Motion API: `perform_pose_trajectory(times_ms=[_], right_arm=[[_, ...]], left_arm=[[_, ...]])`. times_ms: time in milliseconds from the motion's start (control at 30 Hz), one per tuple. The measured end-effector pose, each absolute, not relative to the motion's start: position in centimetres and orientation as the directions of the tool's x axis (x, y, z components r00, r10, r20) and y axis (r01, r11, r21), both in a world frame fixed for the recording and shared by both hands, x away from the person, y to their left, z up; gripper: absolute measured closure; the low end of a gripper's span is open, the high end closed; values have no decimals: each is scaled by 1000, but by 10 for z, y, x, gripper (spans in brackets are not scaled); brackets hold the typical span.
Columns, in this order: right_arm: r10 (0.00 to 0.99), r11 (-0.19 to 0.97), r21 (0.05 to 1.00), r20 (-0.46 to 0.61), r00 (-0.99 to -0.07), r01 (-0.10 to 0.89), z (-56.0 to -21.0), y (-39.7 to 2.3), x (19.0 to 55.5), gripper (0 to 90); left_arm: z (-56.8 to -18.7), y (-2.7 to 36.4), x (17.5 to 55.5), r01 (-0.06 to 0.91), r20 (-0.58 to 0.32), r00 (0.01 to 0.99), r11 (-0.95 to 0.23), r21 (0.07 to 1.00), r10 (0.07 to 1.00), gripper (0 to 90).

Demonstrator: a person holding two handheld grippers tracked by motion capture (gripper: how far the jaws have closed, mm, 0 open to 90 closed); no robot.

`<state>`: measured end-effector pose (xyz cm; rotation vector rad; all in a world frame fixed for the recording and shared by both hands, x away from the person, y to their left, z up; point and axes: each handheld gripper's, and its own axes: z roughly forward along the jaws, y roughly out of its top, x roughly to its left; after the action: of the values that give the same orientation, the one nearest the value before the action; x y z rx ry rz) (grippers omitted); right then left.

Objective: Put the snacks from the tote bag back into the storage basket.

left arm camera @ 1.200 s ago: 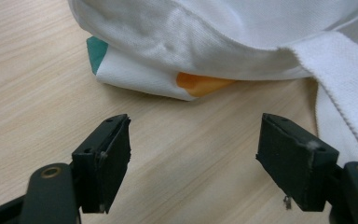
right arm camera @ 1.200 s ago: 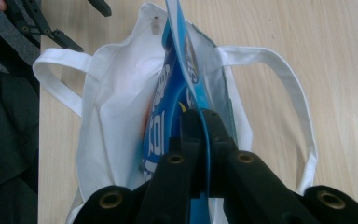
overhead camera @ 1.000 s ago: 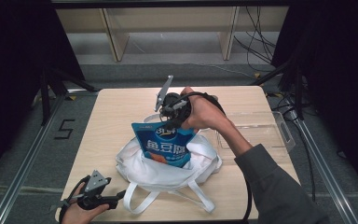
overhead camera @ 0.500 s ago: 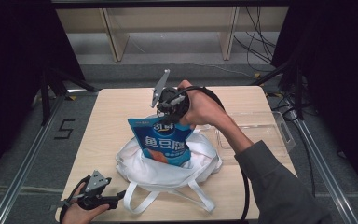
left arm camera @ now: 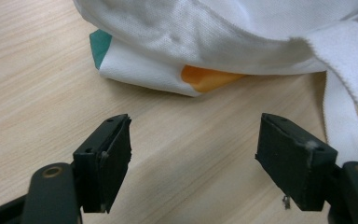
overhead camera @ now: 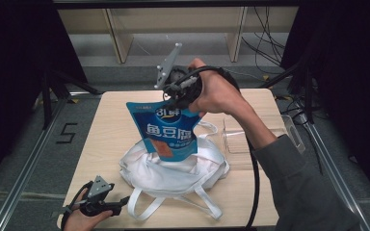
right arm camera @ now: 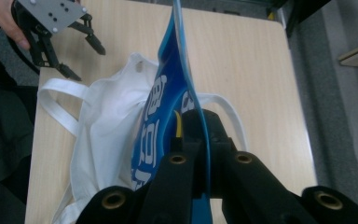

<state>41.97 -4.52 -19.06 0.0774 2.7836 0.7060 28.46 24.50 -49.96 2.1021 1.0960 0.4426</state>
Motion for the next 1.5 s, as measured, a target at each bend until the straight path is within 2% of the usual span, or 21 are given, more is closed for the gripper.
perform_pose_trajectory(times_ms=[67,167,533,633,767,867,900,933,1500], right_arm=[[101,874,483,-278,-955,-49,-181,-50,420,900],[110,868,494,-289,-951,-49,-170,-60,419,900],[188,874,486,-303,-934,18,-156,-106,421,900],[204,872,488,-297,-933,35,-155,-117,426,900],[227,866,498,-302,-926,50,-154,-135,431,900],[243,862,503,-306,-920,60,-154,-147,434,900],[253,860,506,-304,-918,70,-155,-151,434,900],[264,859,506,-301,-917,81,-155,-155,434,900],[311,853,508,-313,-897,118,-168,-215,445,900]], left_arm=[[-500,245,285,572,-26,573,-378,728,819,249],[-500,246,285,574,-28,573,-376,728,819,248],[-501,246,286,575,-26,566,-372,728,824,247],[-499,248,285,569,-13,588,-401,718,809,249],[-501,247,286,582,-40,569,-368,725,821,249],[-502,247,286,580,-36,568,-369,726,822,249],[-500,250,286,573,-13,588,-405,712,809,249],[-501,248,286,575,-25,575,-383,723,818,249],[-501,250,286,581,-20,583,-399,709,812,250]])
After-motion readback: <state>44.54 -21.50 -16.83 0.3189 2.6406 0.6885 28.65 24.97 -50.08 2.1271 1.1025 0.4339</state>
